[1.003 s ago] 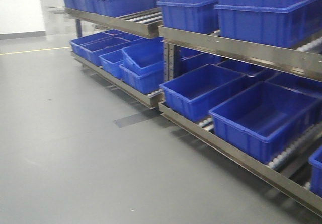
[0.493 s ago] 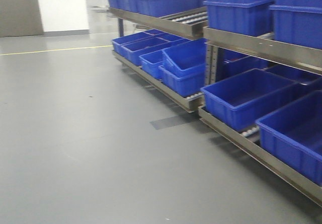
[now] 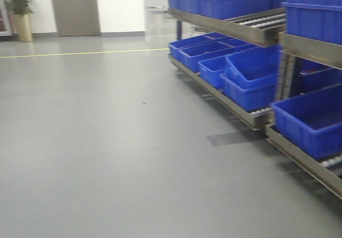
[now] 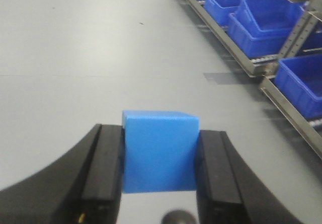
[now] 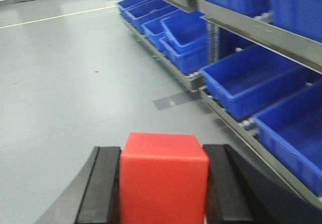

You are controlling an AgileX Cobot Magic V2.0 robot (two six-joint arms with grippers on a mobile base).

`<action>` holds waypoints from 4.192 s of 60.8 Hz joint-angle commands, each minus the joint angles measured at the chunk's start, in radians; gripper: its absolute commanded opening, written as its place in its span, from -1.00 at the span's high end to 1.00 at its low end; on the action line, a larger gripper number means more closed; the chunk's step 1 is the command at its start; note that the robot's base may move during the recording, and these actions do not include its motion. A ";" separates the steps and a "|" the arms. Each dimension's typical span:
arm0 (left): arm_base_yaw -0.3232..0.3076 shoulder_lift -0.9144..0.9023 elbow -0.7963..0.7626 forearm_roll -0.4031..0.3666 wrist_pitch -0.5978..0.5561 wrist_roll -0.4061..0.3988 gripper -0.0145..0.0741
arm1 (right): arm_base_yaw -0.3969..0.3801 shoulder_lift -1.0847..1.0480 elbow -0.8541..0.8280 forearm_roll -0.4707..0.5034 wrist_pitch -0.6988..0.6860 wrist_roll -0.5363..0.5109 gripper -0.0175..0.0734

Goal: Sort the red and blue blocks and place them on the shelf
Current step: 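Drive the base along the aisle beside the blue-bin shelves, then turn the base to face the shelf of blue bins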

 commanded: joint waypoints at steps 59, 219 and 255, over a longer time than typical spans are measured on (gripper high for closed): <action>0.002 0.003 -0.030 0.003 -0.089 -0.001 0.39 | -0.005 0.009 -0.028 -0.018 -0.086 -0.001 0.49; 0.002 0.003 -0.030 0.003 -0.089 -0.001 0.39 | -0.005 0.009 -0.028 -0.018 -0.085 -0.001 0.49; 0.002 0.003 -0.030 0.003 -0.089 -0.001 0.39 | -0.005 0.009 -0.028 -0.018 -0.085 -0.001 0.49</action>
